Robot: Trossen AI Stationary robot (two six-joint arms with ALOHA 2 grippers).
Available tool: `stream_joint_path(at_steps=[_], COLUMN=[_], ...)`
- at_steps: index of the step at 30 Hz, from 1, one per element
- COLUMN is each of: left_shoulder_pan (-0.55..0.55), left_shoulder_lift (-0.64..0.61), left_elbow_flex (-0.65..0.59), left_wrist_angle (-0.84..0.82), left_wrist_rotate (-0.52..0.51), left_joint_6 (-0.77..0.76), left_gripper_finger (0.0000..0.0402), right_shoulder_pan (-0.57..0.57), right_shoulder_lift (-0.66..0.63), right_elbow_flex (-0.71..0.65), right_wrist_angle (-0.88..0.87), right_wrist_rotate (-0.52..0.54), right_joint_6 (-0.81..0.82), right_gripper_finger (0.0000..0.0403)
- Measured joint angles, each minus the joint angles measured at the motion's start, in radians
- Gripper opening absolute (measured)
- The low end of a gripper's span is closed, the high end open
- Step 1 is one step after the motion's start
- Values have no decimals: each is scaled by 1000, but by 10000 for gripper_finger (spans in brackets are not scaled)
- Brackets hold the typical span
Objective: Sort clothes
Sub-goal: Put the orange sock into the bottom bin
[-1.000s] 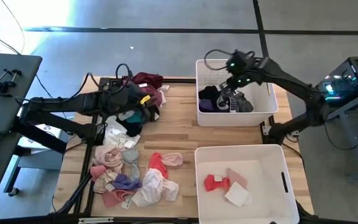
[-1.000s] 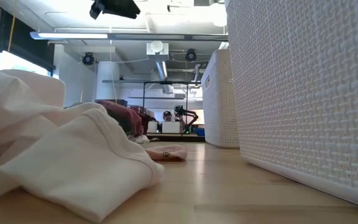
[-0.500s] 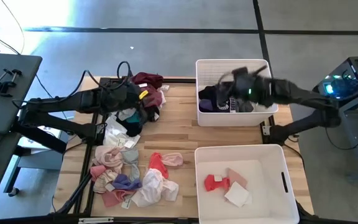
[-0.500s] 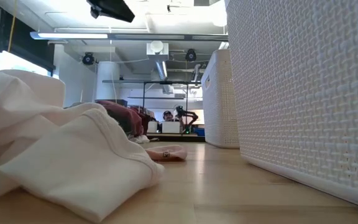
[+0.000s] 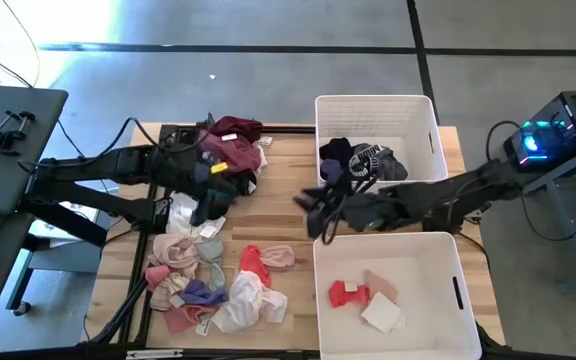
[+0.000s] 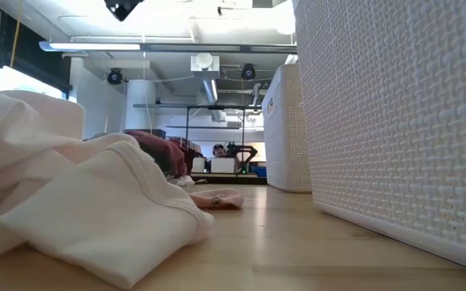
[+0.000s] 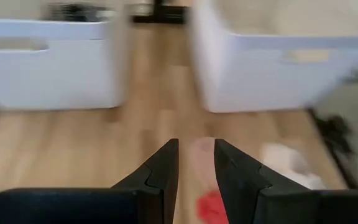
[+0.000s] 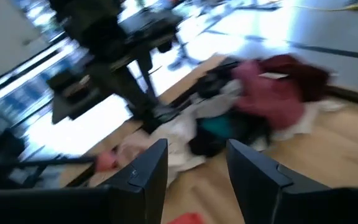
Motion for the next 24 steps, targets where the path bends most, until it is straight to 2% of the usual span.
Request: stream_joint_path(at_steps=[2, 6, 11, 17, 24], left_shoulder_pan=[-45, -151, -240, -267, -258], left_shoulder_lift=[14, 66, 189, 360, 560], left_elbow_flex=[0, 0, 0, -2, -2], left_wrist_angle=[-4, -10, -4, 100, 157], left_wrist_rotate=[40, 44, 5, 23, 40], left_joint_6=[34, 109, 65, -51, 69], left_gripper_finger=[92, 92, 92, 102, 139], right_shoulder_pan=[4, 4, 4, 4, 8], right_shoulder_lift=[35, 79, 87, 78, 72], right_elbow_flex=[0, 0, 0, 0, 0], right_wrist_angle=[43, 69, 68, 68, 67], right_wrist_rotate=[-52, -91, -96, -95, -109], right_joint_6=[-39, -61, -65, -181, -165], right_gripper_finger=[149, 149, 149, 149, 149])
